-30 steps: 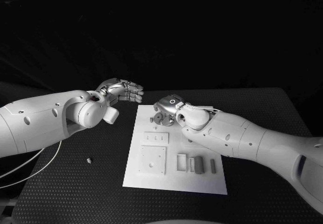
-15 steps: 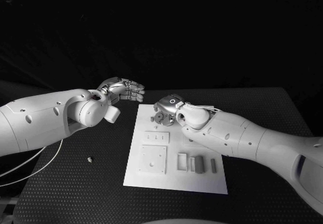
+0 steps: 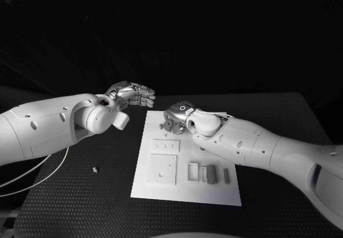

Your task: Assemble the parts on the task board

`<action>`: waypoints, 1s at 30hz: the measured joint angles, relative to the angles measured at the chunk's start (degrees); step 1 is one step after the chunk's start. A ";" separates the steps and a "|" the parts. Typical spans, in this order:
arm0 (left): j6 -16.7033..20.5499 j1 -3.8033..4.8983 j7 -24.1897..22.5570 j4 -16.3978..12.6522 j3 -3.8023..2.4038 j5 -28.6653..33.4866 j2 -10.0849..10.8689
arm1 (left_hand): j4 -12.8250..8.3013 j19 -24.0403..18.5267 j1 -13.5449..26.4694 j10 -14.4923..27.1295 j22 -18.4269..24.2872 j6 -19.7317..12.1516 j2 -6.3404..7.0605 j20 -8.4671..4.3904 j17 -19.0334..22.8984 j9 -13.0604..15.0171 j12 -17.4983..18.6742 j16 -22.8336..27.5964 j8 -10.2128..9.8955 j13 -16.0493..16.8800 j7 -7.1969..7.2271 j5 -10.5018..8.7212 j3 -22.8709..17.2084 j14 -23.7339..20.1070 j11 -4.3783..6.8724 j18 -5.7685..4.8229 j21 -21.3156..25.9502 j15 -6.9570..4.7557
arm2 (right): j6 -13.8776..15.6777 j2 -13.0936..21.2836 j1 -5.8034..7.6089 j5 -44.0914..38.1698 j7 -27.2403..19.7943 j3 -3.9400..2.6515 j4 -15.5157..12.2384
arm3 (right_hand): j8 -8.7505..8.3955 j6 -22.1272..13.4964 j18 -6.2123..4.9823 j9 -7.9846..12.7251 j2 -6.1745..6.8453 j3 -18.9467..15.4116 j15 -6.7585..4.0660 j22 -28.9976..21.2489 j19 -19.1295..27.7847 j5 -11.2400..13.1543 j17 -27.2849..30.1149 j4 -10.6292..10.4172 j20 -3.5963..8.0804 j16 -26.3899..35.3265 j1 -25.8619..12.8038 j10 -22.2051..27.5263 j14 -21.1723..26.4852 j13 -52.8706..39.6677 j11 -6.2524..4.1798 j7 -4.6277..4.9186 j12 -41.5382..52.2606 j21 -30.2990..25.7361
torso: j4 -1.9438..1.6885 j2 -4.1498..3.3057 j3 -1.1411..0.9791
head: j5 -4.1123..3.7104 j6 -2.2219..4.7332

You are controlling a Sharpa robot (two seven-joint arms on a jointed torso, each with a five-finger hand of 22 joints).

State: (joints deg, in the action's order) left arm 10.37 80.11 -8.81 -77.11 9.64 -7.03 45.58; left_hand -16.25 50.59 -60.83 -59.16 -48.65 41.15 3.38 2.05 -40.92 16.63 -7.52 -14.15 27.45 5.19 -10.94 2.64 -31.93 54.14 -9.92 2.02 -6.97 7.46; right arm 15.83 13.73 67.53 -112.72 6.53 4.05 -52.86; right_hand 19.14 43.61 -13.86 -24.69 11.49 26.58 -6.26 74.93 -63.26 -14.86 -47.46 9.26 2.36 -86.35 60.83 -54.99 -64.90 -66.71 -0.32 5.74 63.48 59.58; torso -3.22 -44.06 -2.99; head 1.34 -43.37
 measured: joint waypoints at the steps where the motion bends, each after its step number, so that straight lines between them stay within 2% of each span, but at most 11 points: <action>1: 0.00 0.00 0.00 0.03 0.00 0.00 -0.08 | 0.00 0.00 0.00 0.00 0.00 0.00 0.00 0.00 0.00 0.00 0.00 0.00 0.00 0.00 0.00 0.00 0.00 0.00 0.00 0.00 0.00 0.00 | -0.08 0.01 0.00 0.07 -0.02 0.00 0.04 | -0.09 -0.12 -0.01 0.02 -0.19 0.00 0.00 0.00 0.00 0.00 -0.04 0.00 0.00 -0.06 -0.19 0.00 0.00 0.00 0.00 0.05 0.18 0.01 | 0.02 -0.01 0.01 | -0.03 0.01; 15: 0.00 0.00 0.00 0.10 0.03 -0.01 -0.07 | 0.00 0.00 0.00 0.00 0.01 0.00 0.00 0.00 -0.02 0.00 0.00 0.00 0.00 0.00 0.00 0.00 0.00 0.00 0.00 0.00 0.00 0.00 | -0.87 -0.21 0.00 1.58 -0.28 0.00 1.21 | -0.30 -0.54 0.01 0.19 -1.34 0.39 0.21 0.00 -0.21 0.00 -0.50 -2.14 0.19 -0.29 -2.10 0.01 -0.21 1.14 0.00 0.16 1.70 0.36 | -0.10 0.03 -0.03 | -0.16 -0.35; 17: 0.00 0.00 0.00 0.09 0.02 -0.01 -0.07 | 0.00 0.00 0.00 0.00 0.01 0.00 0.00 0.00 -0.04 0.00 0.00 0.00 0.00 0.00 0.00 0.00 0.00 0.00 0.00 0.00 0.00 0.00 | -1.00 -0.36 0.02 1.81 -0.34 0.00 1.51 | -0.30 -0.55 0.02 0.19 -1.71 0.51 0.21 0.00 -0.21 0.00 -0.52 -2.26 0.19 -0.30 -2.44 0.01 -0.21 1.31 0.00 0.21 1.90 0.48 | -0.11 0.04 -0.02 | -0.16 -0.43; 21: 0.00 0.00 0.01 0.04 0.02 -0.01 -0.06 | 0.00 0.00 0.00 0.00 0.01 0.00 0.00 0.00 -0.04 -0.01 0.00 0.00 0.00 0.01 0.00 0.00 0.00 0.00 0.00 0.00 0.00 0.00 | -1.31 -0.86 0.02 2.10 -0.45 -0.01 2.27 | -0.30 -0.25 0.03 0.19 -3.47 0.46 0.34 0.00 -0.06 0.00 -0.64 -2.53 0.34 -0.29 -2.50 0.32 -0.34 1.77 0.32 0.50 2.14 0.68 | -0.12 0.04 -0.04 | -0.01 -0.58; 27: 0.00 0.00 0.02 -0.02 0.02 -0.02 -0.02 | 0.00 0.00 0.00 0.00 0.01 0.00 0.00 0.00 -0.04 -0.01 0.00 0.00 0.00 0.01 0.00 0.00 0.00 0.00 0.00 0.00 0.00 0.00 | -1.53 -1.12 0.00 2.32 -0.49 -0.02 2.68 | -0.30 -0.25 0.06 0.19 -3.59 0.46 0.40 0.00 0.12 0.00 -0.71 -2.53 0.51 -0.29 -2.38 0.33 -0.40 1.98 0.33 0.50 2.41 0.69 | -0.20 0.03 -0.05 | 0.00 -0.71; 30: 0.00 0.00 0.02 -0.02 0.02 -0.02 -0.01 | 0.00 0.00 0.00 0.00 -0.04 0.00 0.00 0.00 -0.04 -0.01 0.00 0.00 0.00 0.01 0.00 0.00 0.00 0.00 0.00 0.00 0.00 0.00 | -1.54 -1.12 -0.02 2.35 -0.47 -0.02 2.67 | -0.21 -0.24 0.07 0.21 -3.59 0.46 0.54 0.00 0.12 0.00 -0.78 -2.53 0.50 -0.30 -2.38 0.55 -0.53 2.23 0.71 0.49 2.79 0.91 | -0.17 0.03 -0.05 | 0.12 -0.85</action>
State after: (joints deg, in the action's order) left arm 10.37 80.11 -8.79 -77.13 9.65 -7.05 45.57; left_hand -16.25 50.59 -60.83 -59.15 -48.69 41.15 3.38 2.05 -40.95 16.62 -7.52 -14.15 27.45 5.20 -10.94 2.64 -31.93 54.14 -9.92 2.02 -6.97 7.46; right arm 14.29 12.61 67.51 -110.36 6.07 4.03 -50.19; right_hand 18.93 43.37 -13.80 -24.48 7.90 27.03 -5.72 74.93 -63.14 -14.87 -48.25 6.73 2.86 -86.65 58.45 -54.44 -65.44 -64.48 0.39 6.24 66.26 60.49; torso -3.39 -44.03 -3.05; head 1.46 -44.22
